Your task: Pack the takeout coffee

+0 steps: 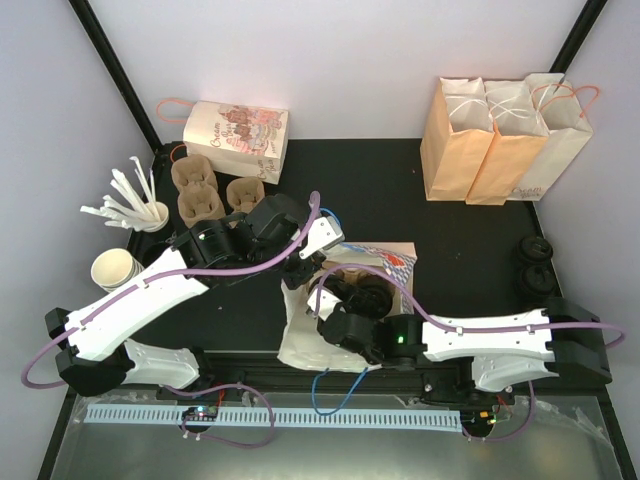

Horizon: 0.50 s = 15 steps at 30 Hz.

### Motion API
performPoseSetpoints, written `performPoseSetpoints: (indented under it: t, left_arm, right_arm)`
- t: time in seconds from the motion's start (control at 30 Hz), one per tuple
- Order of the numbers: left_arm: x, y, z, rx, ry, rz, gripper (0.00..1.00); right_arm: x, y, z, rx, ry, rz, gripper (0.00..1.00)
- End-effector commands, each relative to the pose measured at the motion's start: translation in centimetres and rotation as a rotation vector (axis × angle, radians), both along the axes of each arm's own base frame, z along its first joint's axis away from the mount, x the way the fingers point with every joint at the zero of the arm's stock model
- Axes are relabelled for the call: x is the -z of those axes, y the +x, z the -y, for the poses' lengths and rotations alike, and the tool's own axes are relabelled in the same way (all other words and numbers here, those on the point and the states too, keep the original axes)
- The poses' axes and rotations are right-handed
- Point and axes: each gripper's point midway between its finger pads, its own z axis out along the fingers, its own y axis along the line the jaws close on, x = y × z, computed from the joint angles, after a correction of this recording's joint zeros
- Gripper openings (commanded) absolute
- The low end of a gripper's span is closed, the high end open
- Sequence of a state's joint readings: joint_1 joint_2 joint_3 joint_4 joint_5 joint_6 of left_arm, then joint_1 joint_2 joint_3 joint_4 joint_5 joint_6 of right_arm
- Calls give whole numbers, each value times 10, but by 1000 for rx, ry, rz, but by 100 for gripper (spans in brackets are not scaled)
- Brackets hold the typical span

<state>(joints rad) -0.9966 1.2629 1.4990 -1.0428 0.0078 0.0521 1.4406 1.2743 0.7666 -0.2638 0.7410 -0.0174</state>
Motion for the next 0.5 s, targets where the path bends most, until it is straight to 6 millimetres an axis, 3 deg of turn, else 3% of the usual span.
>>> performPoseSetpoints:
  t: [0.0,0.47]
  left_arm:
    - [-10,-1,-4,-3,-7,31,3]
    - [-6,2,-5,-16,26,28,2]
  right_arm:
    - [-5,-2,8,18,6,-23,44]
    - [6,-5,12,27,-58,-21,45]
